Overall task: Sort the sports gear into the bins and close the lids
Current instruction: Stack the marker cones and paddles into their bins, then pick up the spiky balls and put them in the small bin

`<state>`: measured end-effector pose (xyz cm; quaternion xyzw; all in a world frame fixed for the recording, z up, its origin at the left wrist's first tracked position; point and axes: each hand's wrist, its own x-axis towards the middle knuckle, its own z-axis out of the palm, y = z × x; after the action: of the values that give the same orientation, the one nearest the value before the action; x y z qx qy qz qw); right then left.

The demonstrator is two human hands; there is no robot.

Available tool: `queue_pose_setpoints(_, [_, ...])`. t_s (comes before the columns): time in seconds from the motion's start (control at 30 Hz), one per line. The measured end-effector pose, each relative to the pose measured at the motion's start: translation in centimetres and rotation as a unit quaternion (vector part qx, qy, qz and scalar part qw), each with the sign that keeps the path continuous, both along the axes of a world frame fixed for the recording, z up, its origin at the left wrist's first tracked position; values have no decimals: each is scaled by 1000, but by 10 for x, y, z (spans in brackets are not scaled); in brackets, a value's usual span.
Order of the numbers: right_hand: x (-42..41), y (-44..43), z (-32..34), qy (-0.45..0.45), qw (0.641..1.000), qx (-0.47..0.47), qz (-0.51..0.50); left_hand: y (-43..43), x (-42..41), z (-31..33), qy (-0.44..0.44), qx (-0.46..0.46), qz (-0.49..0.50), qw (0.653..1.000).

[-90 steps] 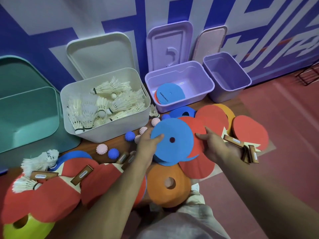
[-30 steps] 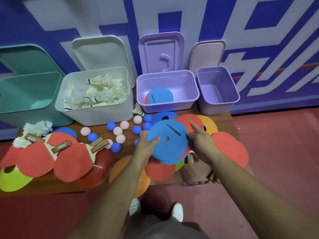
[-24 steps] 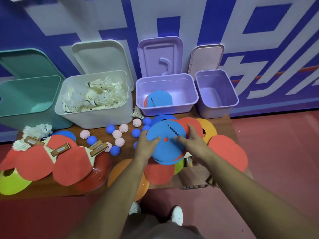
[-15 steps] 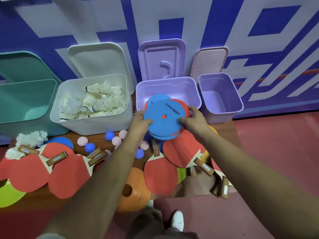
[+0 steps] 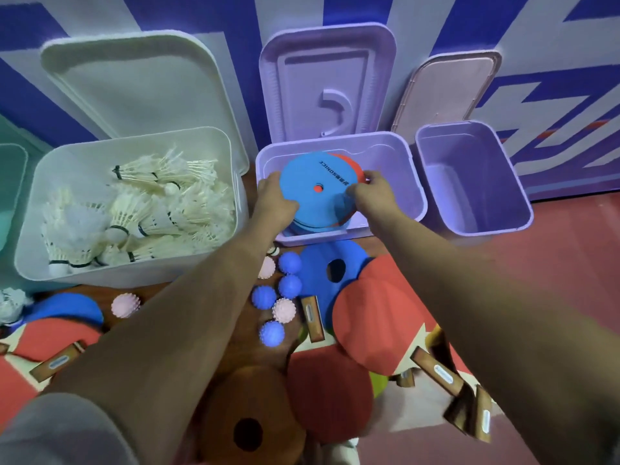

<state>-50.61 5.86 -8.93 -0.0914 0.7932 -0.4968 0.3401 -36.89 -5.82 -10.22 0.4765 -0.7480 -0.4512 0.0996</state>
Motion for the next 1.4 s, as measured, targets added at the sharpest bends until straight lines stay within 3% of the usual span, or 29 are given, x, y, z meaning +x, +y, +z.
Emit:
queue_pose_setpoints(0.1, [-9,-7,-22,-33,999,35,25,-5,-6,-15,-37,-7,-33,999])
queue_pose_setpoints(0.27, [1,10,-10,93,981,112,126,2,-3,-10,-49,-10,-47,998])
queue_pose_setpoints(0.4, [24,44,11,207,972,43,105,19,19,4,17,-17,-39,999])
queue_pose_setpoints(0.57, [71,94,18,216,970,-14,114,65,75,13,73,-17,-47,996])
queue_pose_setpoints(0.8, [125,120,-19,193,947,28,254,109,164,-25,-75,-56,-126,988])
queue_pose_setpoints(0.97, [143,95,-35,215,908,93,348,121,180,-54,-222,-179,-273,919])
queue_pose_setpoints(1.17, [152,57,-55,232,844,184,447,123,185,-74,-241,-256,-291,890])
queue_pose_setpoints(1.27, [158,48,-65,251,829,212,452,117,189,-80,-228,-227,-285,903])
queue_pose_setpoints(1.4, [160,41,-76,295,820,227,434,108,204,-80,-113,-137,-203,963])
